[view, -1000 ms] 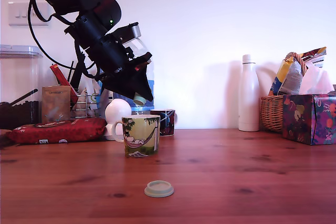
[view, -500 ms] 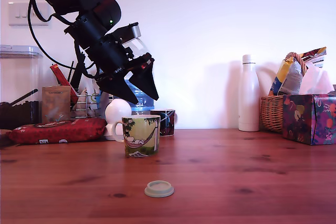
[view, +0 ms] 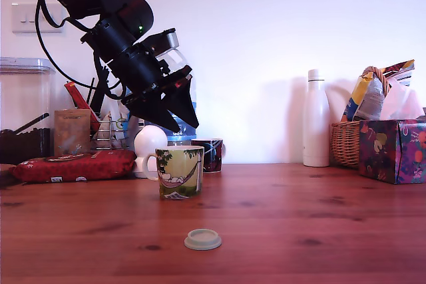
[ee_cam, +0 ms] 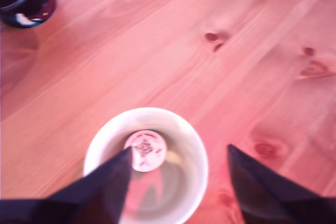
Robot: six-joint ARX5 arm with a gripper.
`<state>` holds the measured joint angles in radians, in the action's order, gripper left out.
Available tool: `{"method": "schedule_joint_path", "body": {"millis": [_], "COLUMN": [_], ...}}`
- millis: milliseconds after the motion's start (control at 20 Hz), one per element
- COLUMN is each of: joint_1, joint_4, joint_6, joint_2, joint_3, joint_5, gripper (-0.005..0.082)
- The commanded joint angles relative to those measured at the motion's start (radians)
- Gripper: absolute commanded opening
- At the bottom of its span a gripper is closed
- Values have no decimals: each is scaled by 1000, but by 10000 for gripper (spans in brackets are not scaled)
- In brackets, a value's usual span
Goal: Pick up the coffee capsules from the table one by one and drop them inside the nearest coffee cup
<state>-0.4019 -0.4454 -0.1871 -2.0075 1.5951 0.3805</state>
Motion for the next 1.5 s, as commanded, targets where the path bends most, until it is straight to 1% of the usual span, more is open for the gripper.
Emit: {"method": "schedule_joint_path", "body": {"millis": [0,200,400,550,700,850,1050,1150,1350,1450], "joint_1": [8,28,62,94,134,187,254,285,338,358], "joint_4": [5,16,3,26,93,194,300,349,443,463], "joint_6": [-5,-4,-3,-1,8,50,85,97,138,142], "joint_2": [-1,34,76,137,215,306,437,510,678,769], "joint_3": [3,0,-13,-89,-214,-374,-594,-703,-905,-990], "joint_5": [11,24,25,22,17,14,15,15,13,0], "gripper": [-19,-19,-19,-19,-19,-19,-19,-19,-19,-19]}}
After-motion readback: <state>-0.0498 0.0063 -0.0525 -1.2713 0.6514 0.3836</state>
